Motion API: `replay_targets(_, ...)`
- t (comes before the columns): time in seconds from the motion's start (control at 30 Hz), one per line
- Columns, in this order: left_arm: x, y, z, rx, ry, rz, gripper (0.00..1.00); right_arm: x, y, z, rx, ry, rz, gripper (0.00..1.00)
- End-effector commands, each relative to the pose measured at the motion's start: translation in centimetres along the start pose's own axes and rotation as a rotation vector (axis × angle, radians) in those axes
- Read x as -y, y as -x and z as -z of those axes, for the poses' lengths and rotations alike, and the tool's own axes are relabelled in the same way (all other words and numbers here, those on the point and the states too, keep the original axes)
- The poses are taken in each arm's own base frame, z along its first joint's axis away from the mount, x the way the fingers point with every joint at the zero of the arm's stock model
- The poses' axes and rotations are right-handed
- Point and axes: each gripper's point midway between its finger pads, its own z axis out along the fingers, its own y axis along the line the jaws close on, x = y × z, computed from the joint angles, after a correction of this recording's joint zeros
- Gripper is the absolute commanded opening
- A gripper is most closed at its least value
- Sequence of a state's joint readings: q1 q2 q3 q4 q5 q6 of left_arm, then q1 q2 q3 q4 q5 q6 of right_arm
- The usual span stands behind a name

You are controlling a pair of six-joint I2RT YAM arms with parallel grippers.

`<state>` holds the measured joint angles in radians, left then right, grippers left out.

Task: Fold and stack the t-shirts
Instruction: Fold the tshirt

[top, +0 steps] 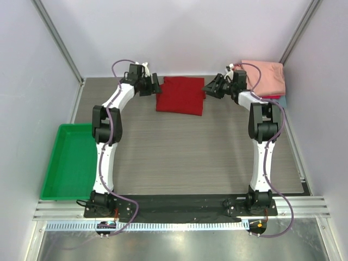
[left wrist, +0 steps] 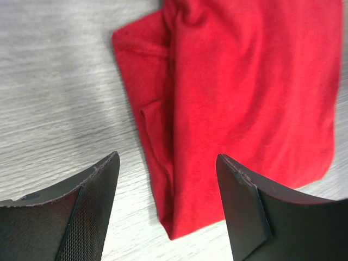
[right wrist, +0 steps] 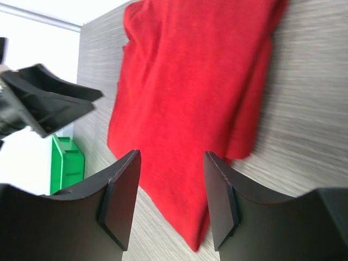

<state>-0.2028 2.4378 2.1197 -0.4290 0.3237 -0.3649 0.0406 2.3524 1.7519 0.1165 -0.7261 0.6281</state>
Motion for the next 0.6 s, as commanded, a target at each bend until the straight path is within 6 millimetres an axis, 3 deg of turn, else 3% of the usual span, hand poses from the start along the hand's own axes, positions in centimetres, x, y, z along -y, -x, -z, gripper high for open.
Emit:
replay_targets(0.0, 3.0, 5.2, 4.2, 0.140, -0.031, -0.070, 0.72, -2.5, 3.2, 2.7, 0.073, 0.028, 0.104, 0.56)
replay_targets(0.23, 2.7, 3.3, 1.7, 0.091, -0.052, -0.060, 0.65, -0.8, 1.0, 1.7, 0.022, 0.017, 0.059, 0.56)
replay_targets(0.37, 2.9, 2.0, 1.3, 0.051, -0.060, -0.052, 0.51, -0.9, 0.5, 1.6, -0.002, 0.025, 0.026, 0.56)
replay_targets(0.47, 3.9, 0.0, 1.4, -0.003, -0.099, -0.027, 0.50, -2.8, -1.5, 2.2, -0.061, 0.067, 0.017, 0.55)
replay_targets(0.57, 4.3, -1.5, 1.0, -0.041, -0.122, -0.005, 0.50, -2.6, -4.5, 2.6, -0.113, 0.055, -0.028, 0.55)
